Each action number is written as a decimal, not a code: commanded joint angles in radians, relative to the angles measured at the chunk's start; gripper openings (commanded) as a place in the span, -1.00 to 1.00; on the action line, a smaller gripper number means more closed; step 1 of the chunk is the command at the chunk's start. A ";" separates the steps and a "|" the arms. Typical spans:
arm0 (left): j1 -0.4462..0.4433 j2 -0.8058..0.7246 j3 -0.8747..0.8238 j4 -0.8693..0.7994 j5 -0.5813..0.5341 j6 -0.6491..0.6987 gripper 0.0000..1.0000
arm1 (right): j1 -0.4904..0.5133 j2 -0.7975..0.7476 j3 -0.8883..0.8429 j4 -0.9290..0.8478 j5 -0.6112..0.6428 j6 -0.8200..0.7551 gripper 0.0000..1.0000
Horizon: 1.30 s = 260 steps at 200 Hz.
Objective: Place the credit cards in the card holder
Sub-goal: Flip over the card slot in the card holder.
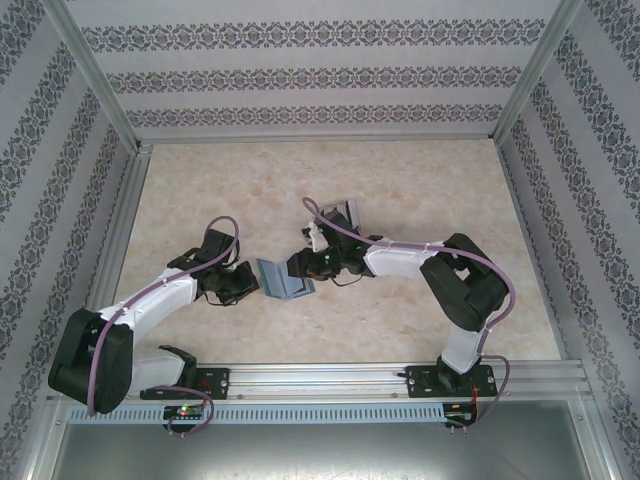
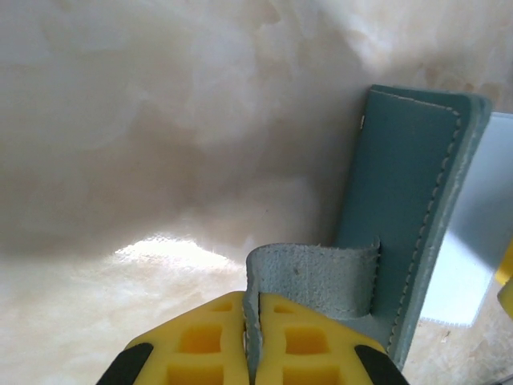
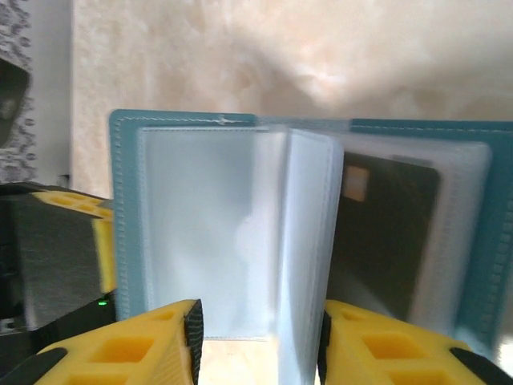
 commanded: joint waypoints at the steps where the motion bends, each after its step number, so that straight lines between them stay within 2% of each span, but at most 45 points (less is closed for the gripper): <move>1: 0.016 -0.003 -0.015 0.005 -0.008 0.025 -1.00 | 0.010 -0.047 0.027 -0.127 0.118 -0.096 -0.02; 30: 0.020 -0.005 -0.030 0.003 -0.010 0.030 -1.00 | 0.018 -0.106 0.033 -0.194 0.211 -0.141 0.04; 50: 0.024 -0.002 -0.035 0.013 -0.005 0.028 -1.00 | 0.027 -0.121 0.051 -0.221 0.226 -0.164 0.04; 97: 0.025 0.001 -0.039 0.026 0.003 0.029 -1.00 | 0.049 -0.007 0.107 -0.226 0.190 -0.168 0.05; 212: 0.025 0.042 -0.097 0.108 0.022 0.014 -1.00 | 0.112 0.117 0.187 -0.254 0.202 -0.162 0.06; 260: 0.026 0.085 -0.135 0.164 0.008 0.013 -1.00 | 0.134 0.157 0.206 -0.165 0.097 -0.098 0.07</move>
